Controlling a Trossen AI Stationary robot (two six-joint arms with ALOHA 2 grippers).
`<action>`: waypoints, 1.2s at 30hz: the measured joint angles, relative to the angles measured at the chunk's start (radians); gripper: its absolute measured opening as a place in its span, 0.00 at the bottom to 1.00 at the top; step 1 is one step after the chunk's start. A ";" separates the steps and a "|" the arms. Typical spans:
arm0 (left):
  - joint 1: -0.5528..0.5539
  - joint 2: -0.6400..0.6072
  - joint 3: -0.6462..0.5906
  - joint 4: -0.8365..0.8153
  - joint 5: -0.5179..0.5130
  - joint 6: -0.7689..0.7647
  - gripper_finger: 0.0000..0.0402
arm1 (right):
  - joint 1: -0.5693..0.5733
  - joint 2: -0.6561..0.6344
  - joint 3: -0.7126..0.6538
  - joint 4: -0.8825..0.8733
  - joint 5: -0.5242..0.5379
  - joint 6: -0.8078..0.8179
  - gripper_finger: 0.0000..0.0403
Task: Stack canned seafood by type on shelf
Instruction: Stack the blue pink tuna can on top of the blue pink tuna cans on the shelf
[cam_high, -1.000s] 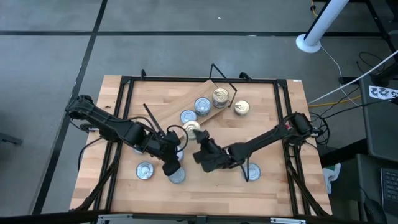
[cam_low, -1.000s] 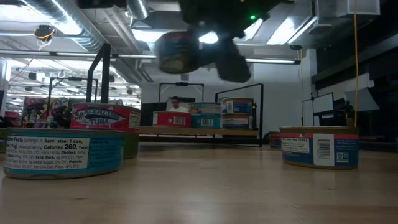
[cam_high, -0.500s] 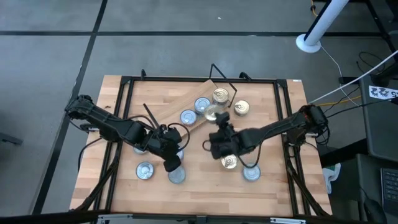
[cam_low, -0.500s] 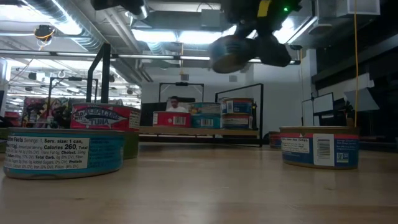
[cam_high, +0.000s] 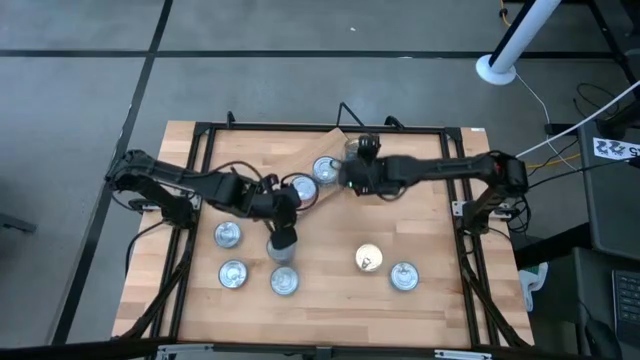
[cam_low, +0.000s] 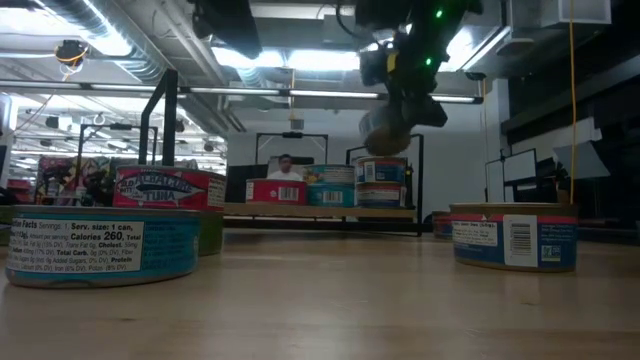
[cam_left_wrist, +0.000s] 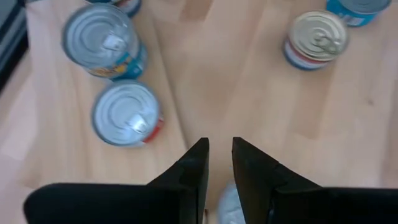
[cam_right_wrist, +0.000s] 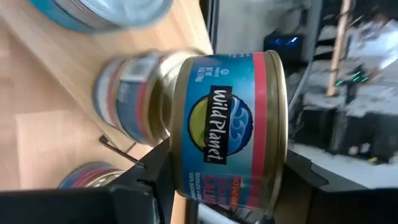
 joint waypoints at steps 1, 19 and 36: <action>0.012 0.000 0.000 0.000 0.000 0.016 0.17 | -0.019 0.000 0.000 0.000 -0.008 -0.002 0.46; 0.119 0.000 0.000 0.000 0.002 0.172 0.17 | -0.113 0.001 0.001 0.215 -0.127 -0.156 0.46; 0.121 0.000 0.000 0.000 0.002 0.179 0.17 | -0.113 0.004 0.000 0.110 -0.107 -0.123 0.46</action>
